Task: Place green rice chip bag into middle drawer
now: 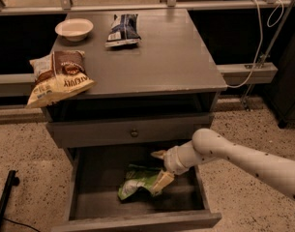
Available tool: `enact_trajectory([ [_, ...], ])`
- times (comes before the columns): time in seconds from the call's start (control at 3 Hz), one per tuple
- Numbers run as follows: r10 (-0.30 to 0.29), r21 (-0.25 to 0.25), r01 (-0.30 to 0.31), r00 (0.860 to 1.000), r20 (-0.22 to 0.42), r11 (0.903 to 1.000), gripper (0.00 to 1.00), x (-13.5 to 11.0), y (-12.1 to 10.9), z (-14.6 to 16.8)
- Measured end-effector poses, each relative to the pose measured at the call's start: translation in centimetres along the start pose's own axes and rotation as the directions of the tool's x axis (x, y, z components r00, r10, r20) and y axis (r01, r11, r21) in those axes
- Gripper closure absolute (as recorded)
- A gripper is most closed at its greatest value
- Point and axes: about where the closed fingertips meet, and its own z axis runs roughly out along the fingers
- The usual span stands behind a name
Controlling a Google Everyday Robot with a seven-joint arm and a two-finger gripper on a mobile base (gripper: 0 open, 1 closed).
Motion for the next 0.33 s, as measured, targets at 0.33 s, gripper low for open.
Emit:
enact_trajectory([
  [0.33,-0.018,-0.02,0.018,1.0,0.006,0.9996,0.0,-0.8,0.48,0.86],
])
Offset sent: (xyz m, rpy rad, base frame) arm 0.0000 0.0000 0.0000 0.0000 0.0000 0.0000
